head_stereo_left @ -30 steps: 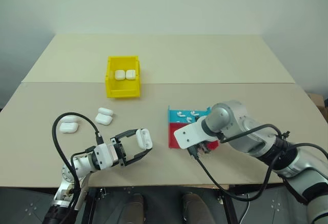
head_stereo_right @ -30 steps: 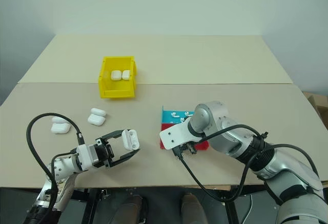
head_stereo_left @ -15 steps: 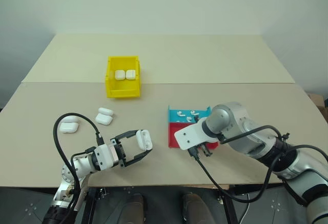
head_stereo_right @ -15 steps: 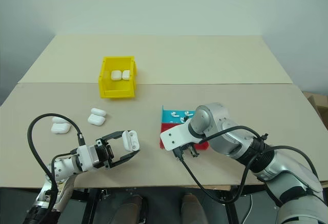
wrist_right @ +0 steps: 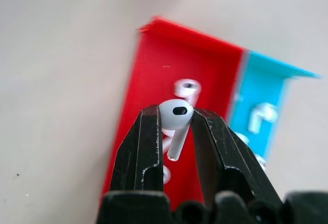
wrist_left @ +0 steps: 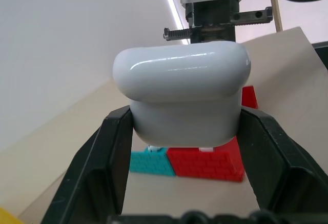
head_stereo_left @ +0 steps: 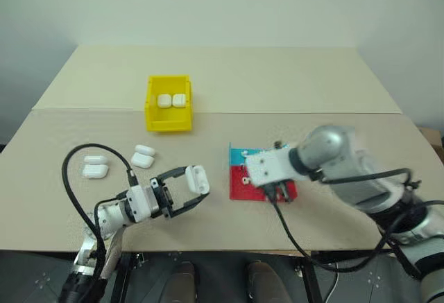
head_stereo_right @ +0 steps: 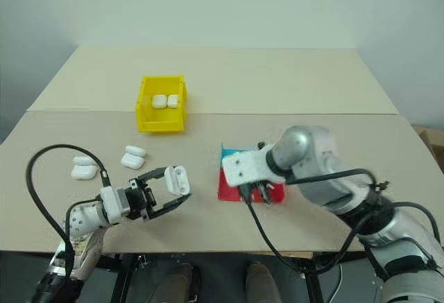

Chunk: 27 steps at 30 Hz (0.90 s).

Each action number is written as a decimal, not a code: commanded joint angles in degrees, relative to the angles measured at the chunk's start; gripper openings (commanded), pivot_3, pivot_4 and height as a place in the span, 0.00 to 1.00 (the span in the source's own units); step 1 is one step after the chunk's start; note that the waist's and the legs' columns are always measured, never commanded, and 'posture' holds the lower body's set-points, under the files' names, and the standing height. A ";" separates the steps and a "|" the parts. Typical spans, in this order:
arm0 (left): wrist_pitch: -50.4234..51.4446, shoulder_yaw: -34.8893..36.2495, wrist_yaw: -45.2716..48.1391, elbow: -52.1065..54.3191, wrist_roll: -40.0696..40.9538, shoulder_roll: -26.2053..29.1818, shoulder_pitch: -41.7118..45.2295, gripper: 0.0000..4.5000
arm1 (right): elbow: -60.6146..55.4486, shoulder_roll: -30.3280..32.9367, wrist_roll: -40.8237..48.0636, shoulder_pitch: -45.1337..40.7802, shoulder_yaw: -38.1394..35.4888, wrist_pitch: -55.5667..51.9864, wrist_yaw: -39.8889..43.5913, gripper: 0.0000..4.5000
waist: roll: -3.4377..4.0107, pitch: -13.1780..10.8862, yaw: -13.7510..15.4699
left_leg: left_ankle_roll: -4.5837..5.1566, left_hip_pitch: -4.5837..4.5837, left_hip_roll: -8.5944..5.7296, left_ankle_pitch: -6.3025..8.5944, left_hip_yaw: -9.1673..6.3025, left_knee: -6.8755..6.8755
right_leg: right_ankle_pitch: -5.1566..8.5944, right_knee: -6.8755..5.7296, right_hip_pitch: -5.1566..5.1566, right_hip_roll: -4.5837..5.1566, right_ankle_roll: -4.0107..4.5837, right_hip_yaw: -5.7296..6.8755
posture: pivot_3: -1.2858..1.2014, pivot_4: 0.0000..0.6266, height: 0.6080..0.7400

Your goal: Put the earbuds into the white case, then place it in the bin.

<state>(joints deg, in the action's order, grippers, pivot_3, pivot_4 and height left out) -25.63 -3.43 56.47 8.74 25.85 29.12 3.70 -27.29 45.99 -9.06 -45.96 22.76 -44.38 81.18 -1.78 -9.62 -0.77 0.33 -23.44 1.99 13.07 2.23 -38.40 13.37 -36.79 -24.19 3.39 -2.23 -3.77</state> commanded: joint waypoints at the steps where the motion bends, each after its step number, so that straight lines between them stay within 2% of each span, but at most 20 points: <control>1: 5.10 -0.10 -0.64 5.99 4.25 0.06 1.38 0.61 | -1.66 -1.47 7.37 -0.05 -12.74 -3.74 -3.59 0.14 | 0.00 0.00 0.00 | 0.00 0.00 0.00 0.00 0.00 0.00 | 0.00 0.00 0.00 0.00 0.00 0.00 | 0.52 0.24 1.00; 4: 9.90 -0.06 -0.37 8.70 6.77 0.60 1.95 0.61 | -1.10 -6.29 13.68 1.24 -22.16 -2.91 -9.00 0.14 | -0.01 0.00 -0.34 | 0.00 0.04 0.02 0.00 0.00 0.02 | 0.00 -0.01 0.03 -0.06 0.00 -0.02 | 0.52 0.24 1.00; 5: 12.25 0.04 -0.45 9.85 7.56 1.21 2.26 0.61 | -1.27 -9.73 17.39 1.82 -26.87 -0.28 -11.16 0.14 | -0.01 0.00 -0.39 | 0.00 0.06 0.02 0.00 0.00 0.03 | 0.00 -0.02 0.04 -0.07 0.00 -0.02 | 0.52 0.24 1.00; 7: 15.61 0.32 -0.48 11.42 8.36 2.08 2.93 0.61 | -2.02 -14.67 24.52 1.67 -33.68 -2.04 -13.88 0.14 | -0.01 0.00 -0.46 | 0.00 0.06 0.05 0.00 -0.01 0.04 | 0.00 -0.04 0.02 -0.12 0.00 -0.05 | 0.52 0.24 1.00; 10: 19.54 0.22 -0.94 13.37 7.83 3.10 4.97 0.61 | -3.27 -20.64 33.41 1.90 -38.49 -2.15 -18.12 0.14 | -0.01 0.00 -0.33 | 0.00 0.05 0.04 0.00 -0.05 0.03 | 0.01 -0.04 0.05 -0.13 -0.01 -0.05 | 0.52 0.24 1.00; 12: 22.86 0.10 -2.33 14.98 8.06 3.32 7.28 0.61 | -4.13 -25.40 39.41 3.84 -40.22 2.72 -19.13 0.14 | -0.01 0.00 -0.27 | 0.00 0.04 0.03 0.00 -0.05 0.03 | 0.00 -0.04 0.05 -0.12 -0.01 -0.05 | 0.52 0.24 1.00; 17: 27.87 -0.40 -5.32 17.23 6.65 2.31 12.64 0.61 | -4.44 -30.53 44.24 9.23 -37.31 12.85 -19.56 0.14 | -0.01 0.00 -0.21 | 0.00 0.01 0.00 0.00 -0.11 0.03 | 0.01 -0.02 0.07 -0.12 -0.04 -0.03 | 0.52 0.24 1.00; 27: 27.29 0.06 -3.46 18.38 7.59 -0.67 13.15 0.61 | 0.81 -27.21 44.14 12.59 -30.28 25.90 -16.58 0.14 | 0.00 0.00 -0.62 | 0.00 0.09 0.02 0.00 -0.11 0.04 | 0.02 -0.08 0.08 -0.16 -0.02 -0.05 | 0.52 0.24 1.00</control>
<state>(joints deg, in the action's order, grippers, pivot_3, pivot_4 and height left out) 2.20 -4.10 52.80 24.47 32.13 28.61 16.76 -26.04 18.47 34.14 -33.48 -8.33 -20.99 63.95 -1.78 -9.62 -1.38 0.33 -23.35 2.00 13.07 2.12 -38.36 13.39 -36.87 -24.11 3.22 -2.26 -3.82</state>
